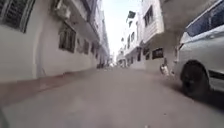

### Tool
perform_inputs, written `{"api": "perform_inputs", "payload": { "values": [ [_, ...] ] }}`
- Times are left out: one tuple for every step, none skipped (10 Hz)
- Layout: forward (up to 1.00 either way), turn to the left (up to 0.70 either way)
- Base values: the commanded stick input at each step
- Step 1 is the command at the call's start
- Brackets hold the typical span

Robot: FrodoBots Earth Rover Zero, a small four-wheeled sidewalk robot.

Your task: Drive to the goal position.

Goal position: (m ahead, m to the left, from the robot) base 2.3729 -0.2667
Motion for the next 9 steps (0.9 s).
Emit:
{"api": "perform_inputs", "payload": {
  "values": [
    [1.00, -0.15],
    [1.00, -0.17],
    [1.00, -0.19],
    [1.00, -0.21],
    [1.00, -0.23],
    [1.00, -0.26],
    [1.00, -0.28],
    [1.00, -0.30],
    [1.00, -0.32]
  ]
}}
